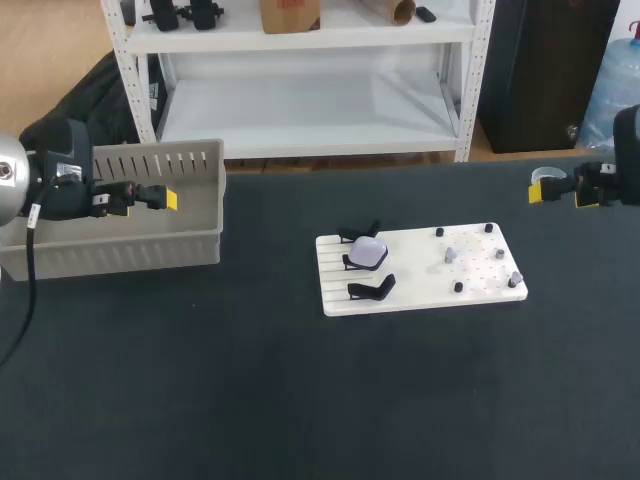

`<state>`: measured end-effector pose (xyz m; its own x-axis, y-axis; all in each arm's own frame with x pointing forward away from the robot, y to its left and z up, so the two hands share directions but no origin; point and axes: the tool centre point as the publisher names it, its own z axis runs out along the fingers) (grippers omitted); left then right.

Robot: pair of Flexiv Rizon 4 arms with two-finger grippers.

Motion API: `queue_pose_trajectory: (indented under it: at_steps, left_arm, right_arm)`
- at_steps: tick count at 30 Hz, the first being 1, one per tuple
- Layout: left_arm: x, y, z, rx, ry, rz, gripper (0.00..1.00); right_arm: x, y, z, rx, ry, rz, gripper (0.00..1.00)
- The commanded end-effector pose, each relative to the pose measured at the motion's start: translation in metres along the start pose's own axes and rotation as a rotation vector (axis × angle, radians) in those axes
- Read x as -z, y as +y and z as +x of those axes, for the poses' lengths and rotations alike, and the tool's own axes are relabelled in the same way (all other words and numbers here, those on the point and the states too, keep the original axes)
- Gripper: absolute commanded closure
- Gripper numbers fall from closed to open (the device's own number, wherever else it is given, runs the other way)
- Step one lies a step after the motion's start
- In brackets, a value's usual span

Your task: Pick up each earbud case from the left stands, insert the matching earbuds, close the lid, and place the case in the box.

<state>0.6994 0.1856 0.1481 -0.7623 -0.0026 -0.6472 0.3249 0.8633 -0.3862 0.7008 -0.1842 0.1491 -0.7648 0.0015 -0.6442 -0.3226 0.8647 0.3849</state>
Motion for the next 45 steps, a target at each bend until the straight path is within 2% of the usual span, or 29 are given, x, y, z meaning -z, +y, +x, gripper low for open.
queue_pose_trajectory:
  at_steps: [1,14,15,16,18,19,20,21,22,24,25,29,33,45]
  left_arm:
    - [0.0,-0.001,-0.001,0.001,0.007,-0.006,0.0]
    - [0.0,-0.001,-0.001,0.001,0.007,-0.006,0.0]
    - [-0.002,-0.007,-0.003,-0.104,0.053,0.009,0.0]
    - [-0.002,-0.01,-0.005,-0.2,0.018,0.047,0.0]
    - [-0.002,-0.019,-0.004,-0.452,0.05,0.14,0.0]
    - [0.0,-0.024,-0.002,-0.555,0.012,0.175,0.0]
    - [0.0,-0.027,-0.001,-0.663,0.018,0.2,0.0]
    - [0.002,-0.032,0.001,-0.795,-0.027,0.23,0.0]
    - [0.006,-0.035,0.003,-0.858,-0.048,0.332,0.0]
    - [0.009,-0.041,0.006,-0.996,-0.034,0.374,0.0]
    - [0.011,-0.044,0.008,-1.059,-0.032,0.427,0.0]
    - [0.016,-0.057,0.013,-1.241,0.015,0.535,0.0]
    - [0.017,-0.072,0.016,-1.32,0.034,0.568,0.0]
    - [0.017,-0.072,0.016,-1.32,0.034,0.568,0.0]
  right_arm:
    - [0.0,0.0,0.0,0.001,0.001,0.001,0.0]
    - [0.0,0.0,0.0,0.001,0.001,0.001,0.0]
    - [0.0,0.0,0.0,0.001,0.001,0.001,0.0]
    - [0.0,0.0,0.0,0.001,0.001,0.001,0.0]
    - [0.0,0.0,0.0,0.001,0.001,0.001,0.0]
    - [0.0,0.0,0.0,0.001,0.001,0.001,0.0]
    - [0.0,0.0,0.0,0.001,0.001,0.001,0.0]
    - [0.0,0.0,0.0,0.001,0.001,0.001,0.0]
    - [0.0,0.0,0.0,0.001,0.001,0.001,0.0]
    - [0.0,0.0,0.0,0.001,0.001,0.001,0.0]
    - [0.0,0.0,0.0,0.001,0.001,0.001,0.0]
    - [0.0,0.0,0.0,0.001,0.001,0.001,0.0]
    - [0.0,0.0,0.0,0.001,0.001,0.001,0.0]
    - [0.0,0.0,0.0,0.001,0.001,0.001,0.0]
